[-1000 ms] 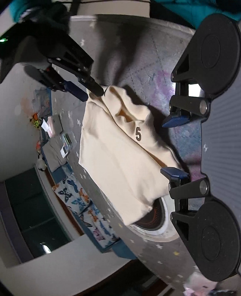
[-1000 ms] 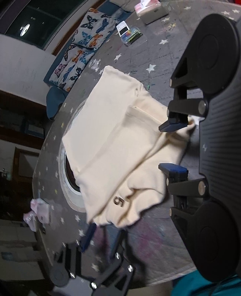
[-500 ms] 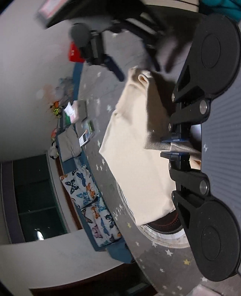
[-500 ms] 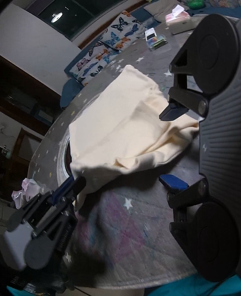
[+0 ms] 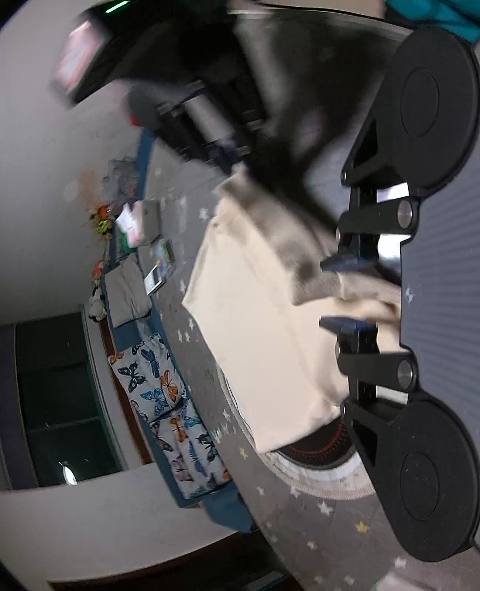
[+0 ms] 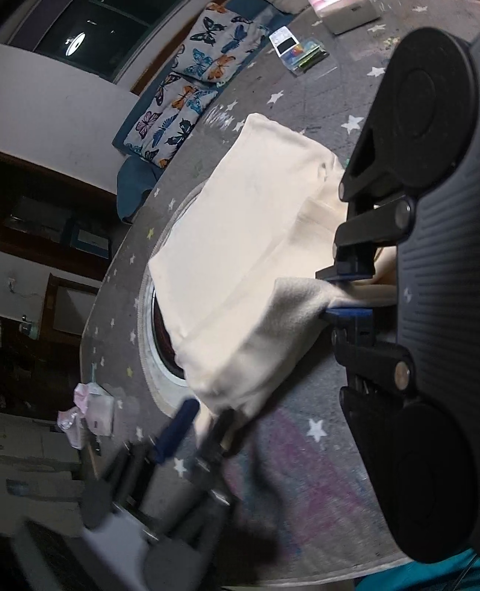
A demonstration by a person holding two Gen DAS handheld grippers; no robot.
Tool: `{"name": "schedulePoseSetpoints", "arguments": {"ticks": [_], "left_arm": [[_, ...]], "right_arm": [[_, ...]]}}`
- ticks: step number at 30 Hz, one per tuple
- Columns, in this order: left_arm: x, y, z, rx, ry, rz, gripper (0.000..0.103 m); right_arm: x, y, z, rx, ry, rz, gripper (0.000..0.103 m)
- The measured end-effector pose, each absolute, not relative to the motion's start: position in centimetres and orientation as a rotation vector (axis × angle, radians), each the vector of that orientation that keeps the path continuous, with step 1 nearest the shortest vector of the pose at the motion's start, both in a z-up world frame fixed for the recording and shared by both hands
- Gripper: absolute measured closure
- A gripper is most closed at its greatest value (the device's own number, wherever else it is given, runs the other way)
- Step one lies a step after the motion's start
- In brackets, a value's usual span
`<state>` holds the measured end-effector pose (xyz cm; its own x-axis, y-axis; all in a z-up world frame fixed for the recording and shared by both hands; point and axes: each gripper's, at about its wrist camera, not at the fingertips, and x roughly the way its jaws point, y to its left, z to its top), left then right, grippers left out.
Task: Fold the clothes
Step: 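Lift the hem with both grippers and fold it over toward the collar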
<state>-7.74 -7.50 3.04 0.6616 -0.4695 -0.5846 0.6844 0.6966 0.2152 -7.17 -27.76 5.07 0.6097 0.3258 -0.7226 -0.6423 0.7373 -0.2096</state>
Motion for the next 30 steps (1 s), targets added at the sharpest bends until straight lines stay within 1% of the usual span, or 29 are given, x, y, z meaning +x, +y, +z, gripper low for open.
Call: {"name": "schedulePoseSetpoints", "arguments": {"ticks": [2,7,8,9,10,12,20,30], "left_arm": [[-8.4,-7.5,2.4,0.493,0.518,-0.678,0.061],[-8.6,-7.8,0.6,0.611,0.500,-0.629,0.061],[-8.5,-7.7,0.5,0.613,0.494,-0.628,0.066],[-8.5,-7.7,0.5,0.613,0.497,-0.623,0.084],[-8.3,-7.6,0.5,0.607,0.507,-0.620,0.090],[-8.6,-7.3,0.9,0.586,0.502,-0.623,0.096],[-12.5,-5.8,4.2,0.482,0.479,-0.651,0.098],[-21.7,-3.8,8.7,0.347,0.496,-0.715,0.098]], "right_arm": [[-7.0,-27.8,5.3,-0.475,0.710,0.578,0.091],[-7.1,-27.8,5.5,-0.462,0.704,0.564,0.092],[-7.2,-27.8,5.5,-0.459,0.701,0.560,0.093],[-7.5,-27.8,5.5,-0.456,0.698,0.559,0.094],[-7.7,-27.8,5.6,-0.451,0.692,0.557,0.094],[-8.2,-27.9,5.8,-0.443,0.681,0.555,0.095],[-12.1,-28.6,8.8,-0.441,0.622,0.596,0.095],[-21.5,-29.2,13.2,-0.472,0.645,0.706,0.095]]}}
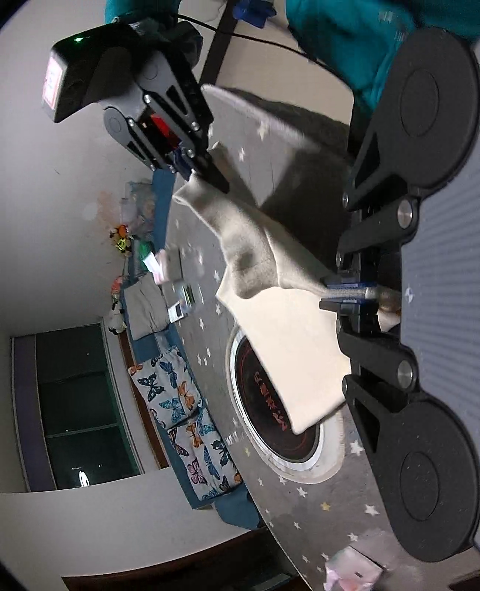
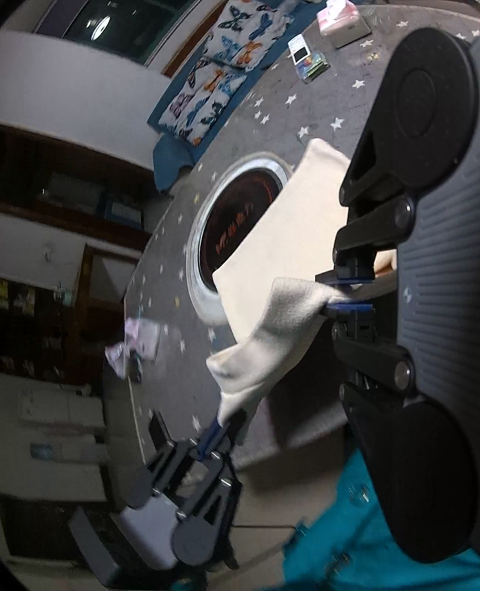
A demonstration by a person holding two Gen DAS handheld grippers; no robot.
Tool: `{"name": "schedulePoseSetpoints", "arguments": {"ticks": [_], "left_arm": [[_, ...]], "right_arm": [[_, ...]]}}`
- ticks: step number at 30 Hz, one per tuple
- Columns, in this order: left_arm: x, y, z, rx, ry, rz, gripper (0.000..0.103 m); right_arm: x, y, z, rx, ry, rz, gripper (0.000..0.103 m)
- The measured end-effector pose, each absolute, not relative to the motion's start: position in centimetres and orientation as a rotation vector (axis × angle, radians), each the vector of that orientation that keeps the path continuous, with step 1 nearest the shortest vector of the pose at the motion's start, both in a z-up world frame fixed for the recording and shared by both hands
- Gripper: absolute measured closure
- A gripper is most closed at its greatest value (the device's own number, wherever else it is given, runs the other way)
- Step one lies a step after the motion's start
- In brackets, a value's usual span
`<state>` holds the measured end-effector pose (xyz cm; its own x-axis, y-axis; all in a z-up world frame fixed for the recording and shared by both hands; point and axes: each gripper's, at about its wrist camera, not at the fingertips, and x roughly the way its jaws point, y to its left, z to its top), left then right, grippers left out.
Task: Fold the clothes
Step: 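Lift the hem with both grippers and fold it over toward the collar, then lay the folded hem onto the sweatshirt and open both grippers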
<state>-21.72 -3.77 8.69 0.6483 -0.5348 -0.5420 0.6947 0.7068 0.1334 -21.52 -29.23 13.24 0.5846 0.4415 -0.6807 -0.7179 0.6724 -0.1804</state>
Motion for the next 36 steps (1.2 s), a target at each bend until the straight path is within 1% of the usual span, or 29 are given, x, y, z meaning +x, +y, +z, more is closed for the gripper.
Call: {"name": "schedulePoseSetpoints", "arguments": {"ticks": [4,8,14,20,25,27,28,29,30,36], "left_arm": [[-21.2,-3.8,9.3,0.345,0.471,-0.700,0.098],[-18.7,-4.0,9.7,0.342,0.444,-0.670,0.098],[-12.4,-4.8,9.5,0.336,0.453,-0.637,0.098],[-5.3,-6.7,7.0,0.335,0.534,-0.606,0.098],[-1.5,-8.1,3.8,0.335,0.613,-0.548,0.097],[-0.8,-8.3,2.9,0.342,0.627,-0.517,0.093],[-0.7,-8.4,2.6,0.346,0.629,-0.504,0.091],[-0.6,-8.3,2.5,0.340,0.632,-0.493,0.083],[-0.6,-8.2,2.5,0.332,0.635,-0.484,0.079],[-0.6,-7.6,3.7,0.296,0.616,-0.450,0.079]], "right_arm": [[-21.5,-29.3,13.8,-0.489,0.652,0.713,0.095],[-19.3,-29.0,14.2,-0.492,0.629,0.683,0.095],[-13.5,-28.9,13.6,-0.490,0.641,0.647,0.095],[-6.7,-29.1,10.3,-0.452,0.726,0.587,0.095],[-2.9,-29.5,6.2,-0.391,0.791,0.517,0.093],[-2.1,-29.7,5.1,-0.364,0.794,0.467,0.084],[-1.7,-29.9,4.6,-0.348,0.795,0.443,0.084],[-1.4,-30.2,4.1,-0.330,0.797,0.422,0.083],[-1.3,-30.6,4.0,-0.299,0.798,0.412,0.077],[-3.2,-32.2,5.7,-0.215,0.753,0.362,0.076]]}}
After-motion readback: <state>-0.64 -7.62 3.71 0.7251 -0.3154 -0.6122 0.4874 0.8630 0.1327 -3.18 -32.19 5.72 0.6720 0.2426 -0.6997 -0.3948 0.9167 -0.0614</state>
